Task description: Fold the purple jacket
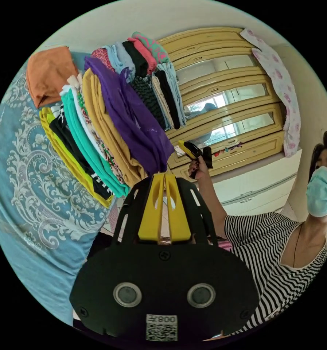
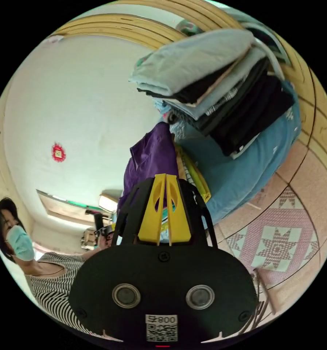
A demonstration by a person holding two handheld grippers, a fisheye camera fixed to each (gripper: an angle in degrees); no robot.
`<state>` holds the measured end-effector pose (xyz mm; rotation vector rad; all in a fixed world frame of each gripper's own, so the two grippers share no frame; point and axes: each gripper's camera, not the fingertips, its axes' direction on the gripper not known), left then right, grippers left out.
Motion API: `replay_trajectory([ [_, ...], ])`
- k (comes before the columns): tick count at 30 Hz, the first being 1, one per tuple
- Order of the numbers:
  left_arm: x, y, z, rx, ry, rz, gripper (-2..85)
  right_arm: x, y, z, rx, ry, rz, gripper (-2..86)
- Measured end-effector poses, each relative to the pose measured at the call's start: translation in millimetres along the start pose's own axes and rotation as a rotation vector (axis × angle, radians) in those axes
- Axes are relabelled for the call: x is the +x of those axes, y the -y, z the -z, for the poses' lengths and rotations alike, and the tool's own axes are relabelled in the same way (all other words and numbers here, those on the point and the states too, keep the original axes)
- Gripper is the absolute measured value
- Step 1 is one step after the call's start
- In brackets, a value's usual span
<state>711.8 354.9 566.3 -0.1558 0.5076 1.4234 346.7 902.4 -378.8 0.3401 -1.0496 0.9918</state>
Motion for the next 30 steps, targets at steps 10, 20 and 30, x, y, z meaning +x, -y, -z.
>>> replay_trajectory([
  [10,-32,6,-66,-0.153,0.298,-0.173,0.0,-144,30,-156,-0.12,-0.127,0.345,0.1],
  [20,-92,-45,-57,-0.137,0.289,-0.083,0.0,-172,6,-326,-0.3,-0.292,0.449,0.1],
  [30,-100,-56,-31,-0.138,0.231,-0.068,0.0,-164,-16,-360,-0.295,-0.267,0.466,0.1],
])
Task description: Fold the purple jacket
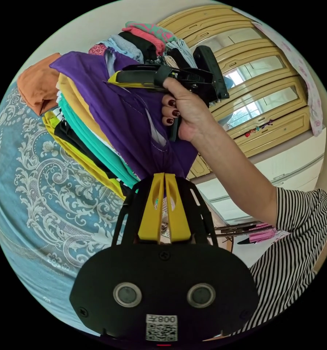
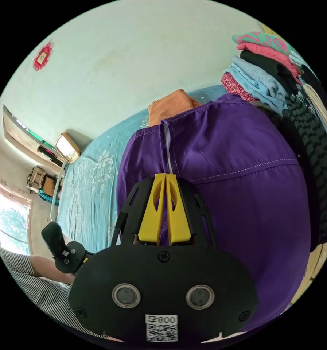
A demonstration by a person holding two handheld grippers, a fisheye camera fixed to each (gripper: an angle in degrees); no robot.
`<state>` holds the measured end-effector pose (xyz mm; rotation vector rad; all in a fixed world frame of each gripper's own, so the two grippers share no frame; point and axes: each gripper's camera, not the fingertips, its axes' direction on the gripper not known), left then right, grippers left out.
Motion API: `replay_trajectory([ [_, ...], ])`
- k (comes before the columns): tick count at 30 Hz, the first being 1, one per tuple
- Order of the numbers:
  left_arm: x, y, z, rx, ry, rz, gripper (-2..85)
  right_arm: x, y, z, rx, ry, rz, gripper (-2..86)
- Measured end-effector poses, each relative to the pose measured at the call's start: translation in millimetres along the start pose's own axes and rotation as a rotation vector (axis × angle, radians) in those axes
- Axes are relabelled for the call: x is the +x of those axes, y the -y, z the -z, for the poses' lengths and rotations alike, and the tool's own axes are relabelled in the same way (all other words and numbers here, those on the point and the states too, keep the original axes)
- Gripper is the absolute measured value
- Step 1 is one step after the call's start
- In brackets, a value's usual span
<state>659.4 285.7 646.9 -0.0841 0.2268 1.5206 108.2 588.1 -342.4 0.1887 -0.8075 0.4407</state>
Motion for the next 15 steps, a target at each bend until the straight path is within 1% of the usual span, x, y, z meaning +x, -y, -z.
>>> replay_trajectory([
  [2,6,-2,15,0.032,-0.017,-0.012,0.0,7,-4,5,0.024,0.051,-0.032,0.1],
  [4,12,-4,33,0.079,-0.022,-0.032,0.1,8,-16,19,0.126,0.139,-0.021,0.1],
  [6,11,-2,34,0.052,-0.009,-0.022,0.1,8,-23,19,0.166,0.132,-0.026,0.1],
  [7,8,-1,33,0.018,-0.007,-0.009,0.1,7,-24,7,0.12,0.102,-0.017,0.1],
  [9,7,-2,40,0.012,-0.026,0.014,0.1,13,-22,-22,-0.002,0.081,-0.034,0.1],
  [11,11,-5,58,0.057,-0.035,0.011,0.2,18,-24,-25,0.018,0.132,-0.051,0.1],
  [15,3,-21,108,0.173,-0.051,0.068,0.7,16,-32,-24,0.07,0.126,-0.026,0.1],
])
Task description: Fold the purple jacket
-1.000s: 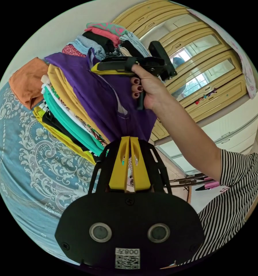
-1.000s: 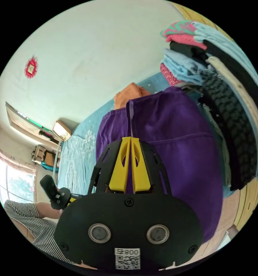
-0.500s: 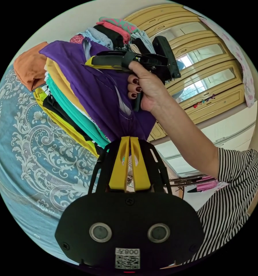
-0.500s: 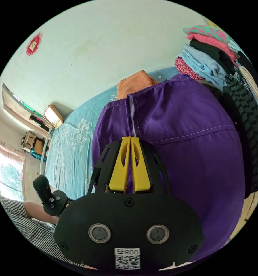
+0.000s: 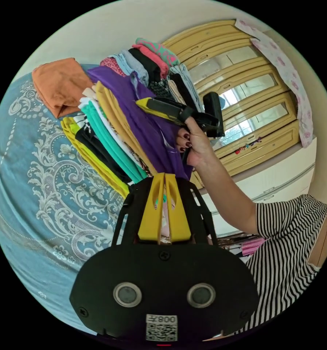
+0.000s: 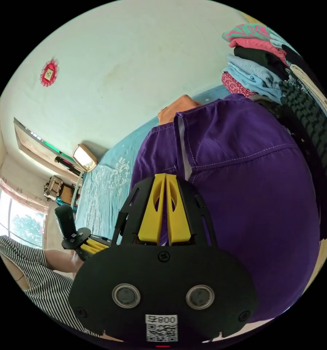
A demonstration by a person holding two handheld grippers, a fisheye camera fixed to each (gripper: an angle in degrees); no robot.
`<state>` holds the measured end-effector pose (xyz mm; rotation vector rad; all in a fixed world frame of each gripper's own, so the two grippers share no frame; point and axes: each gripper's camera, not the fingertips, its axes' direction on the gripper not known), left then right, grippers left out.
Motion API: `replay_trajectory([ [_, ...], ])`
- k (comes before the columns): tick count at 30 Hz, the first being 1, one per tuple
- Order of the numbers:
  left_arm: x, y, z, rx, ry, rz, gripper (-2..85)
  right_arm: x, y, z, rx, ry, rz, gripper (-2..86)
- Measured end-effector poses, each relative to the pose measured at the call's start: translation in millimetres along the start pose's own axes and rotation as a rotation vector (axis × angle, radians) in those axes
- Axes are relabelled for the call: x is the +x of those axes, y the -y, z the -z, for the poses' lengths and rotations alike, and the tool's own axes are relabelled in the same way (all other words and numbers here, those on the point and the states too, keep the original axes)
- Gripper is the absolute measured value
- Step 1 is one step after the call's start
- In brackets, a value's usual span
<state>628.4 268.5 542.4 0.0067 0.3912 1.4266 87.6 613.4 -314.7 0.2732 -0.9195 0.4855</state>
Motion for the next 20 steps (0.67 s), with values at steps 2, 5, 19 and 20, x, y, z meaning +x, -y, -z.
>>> replay_trajectory([
  [2,-12,1,21,0.041,0.025,0.044,1.0,-2,-6,1,0.036,0.023,0.011,0.1],
  [5,-30,16,51,0.08,0.115,0.085,2.4,-8,-17,-2,0.076,0.086,0.042,0.1],
  [19,10,208,47,-0.229,0.82,-0.271,9.1,-3,-86,-75,0.048,0.247,0.125,0.0],
  [20,14,211,43,-0.252,0.858,-0.291,8.8,0,-87,-78,0.052,0.25,0.122,0.0],
])
